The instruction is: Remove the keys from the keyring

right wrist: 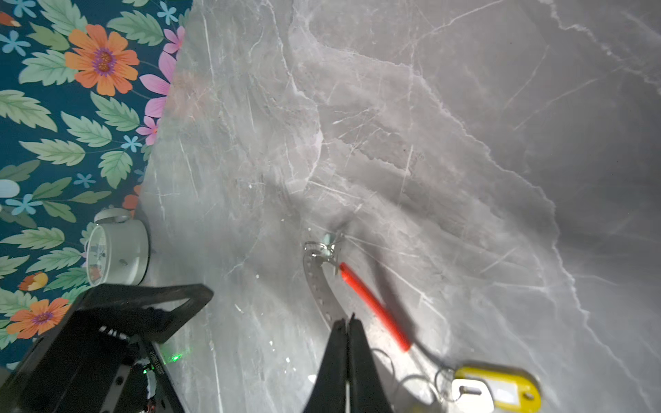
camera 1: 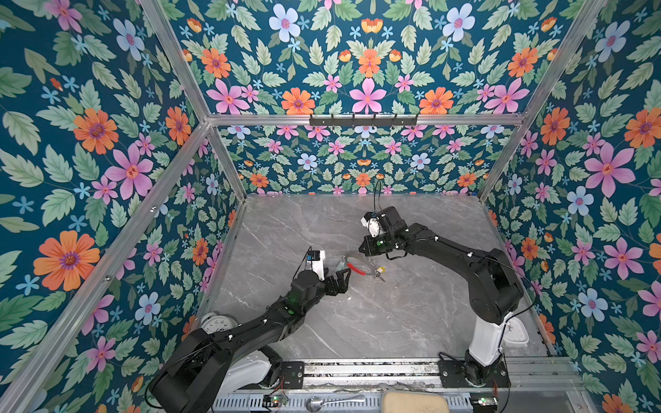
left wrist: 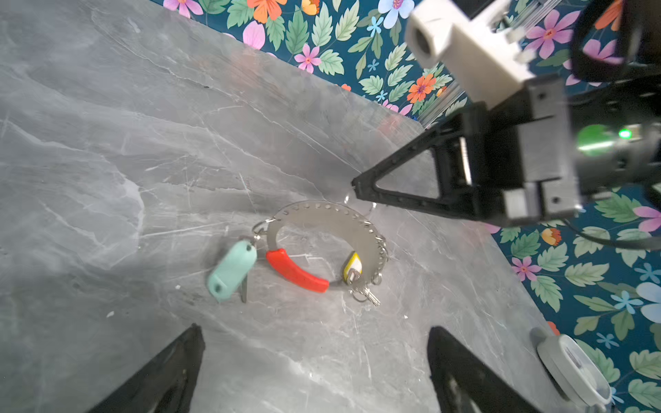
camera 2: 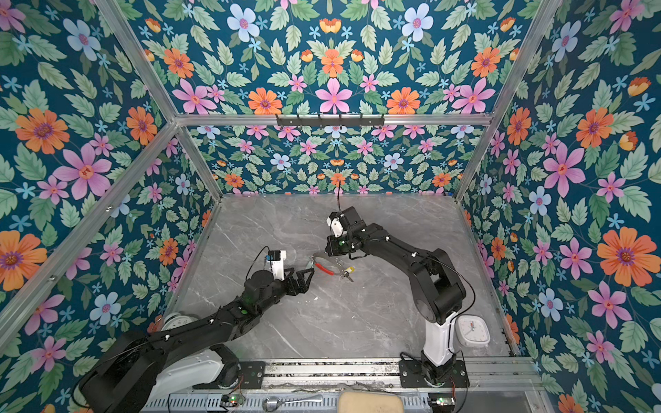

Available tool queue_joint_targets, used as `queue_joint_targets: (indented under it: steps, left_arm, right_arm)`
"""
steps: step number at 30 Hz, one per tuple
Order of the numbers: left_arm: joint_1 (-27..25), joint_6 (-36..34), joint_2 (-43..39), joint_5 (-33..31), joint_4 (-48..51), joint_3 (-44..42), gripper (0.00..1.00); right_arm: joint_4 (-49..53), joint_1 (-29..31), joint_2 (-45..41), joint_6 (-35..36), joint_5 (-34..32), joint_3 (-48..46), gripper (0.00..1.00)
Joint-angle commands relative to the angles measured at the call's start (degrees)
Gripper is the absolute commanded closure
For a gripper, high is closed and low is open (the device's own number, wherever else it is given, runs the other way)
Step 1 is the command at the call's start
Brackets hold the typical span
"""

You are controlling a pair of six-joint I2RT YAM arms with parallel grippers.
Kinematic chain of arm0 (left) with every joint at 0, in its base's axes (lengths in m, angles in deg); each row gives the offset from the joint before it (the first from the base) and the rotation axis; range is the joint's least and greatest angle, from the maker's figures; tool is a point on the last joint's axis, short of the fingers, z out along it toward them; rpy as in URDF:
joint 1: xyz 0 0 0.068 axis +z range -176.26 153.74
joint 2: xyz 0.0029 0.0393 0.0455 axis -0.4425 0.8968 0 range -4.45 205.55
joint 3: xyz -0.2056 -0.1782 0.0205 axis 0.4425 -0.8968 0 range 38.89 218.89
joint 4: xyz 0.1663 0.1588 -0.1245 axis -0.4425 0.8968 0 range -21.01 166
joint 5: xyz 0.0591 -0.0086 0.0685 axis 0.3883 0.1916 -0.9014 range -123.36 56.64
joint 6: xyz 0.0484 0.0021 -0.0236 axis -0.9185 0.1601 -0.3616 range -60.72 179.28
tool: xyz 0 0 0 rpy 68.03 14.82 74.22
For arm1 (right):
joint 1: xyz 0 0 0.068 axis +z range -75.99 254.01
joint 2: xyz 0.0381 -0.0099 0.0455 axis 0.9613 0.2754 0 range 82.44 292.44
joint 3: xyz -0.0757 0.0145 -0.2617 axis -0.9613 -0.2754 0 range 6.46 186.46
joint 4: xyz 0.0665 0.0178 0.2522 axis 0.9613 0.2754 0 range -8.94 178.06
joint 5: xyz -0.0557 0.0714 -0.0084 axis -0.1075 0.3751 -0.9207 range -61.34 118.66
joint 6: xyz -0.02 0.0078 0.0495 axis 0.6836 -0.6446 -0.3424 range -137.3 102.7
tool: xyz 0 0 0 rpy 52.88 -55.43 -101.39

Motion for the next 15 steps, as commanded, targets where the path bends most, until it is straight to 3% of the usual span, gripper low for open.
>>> queue_joint_targets:
  steps: [1,6,15]
  left_arm:
    - [0.5,0.0,1.2,0.3,-3.0,-0.1,0.0]
    - [1.4,0.0,1.3,2.6,-3.7,0.9,0.0]
    - [1.4,-7.8,-5.4,6.7,-0.8,3.2,0.0]
  right_arm:
    - [-1.9,0.8,-2.4,-0.9,-1.0,-1.1,1.0]
    - [0.3,2.8,-5.1,-0.3,-2.7,-1.6,1.0]
    - [5.6,3.8,-10.0,2.0,-2.2,-0.4,1.0]
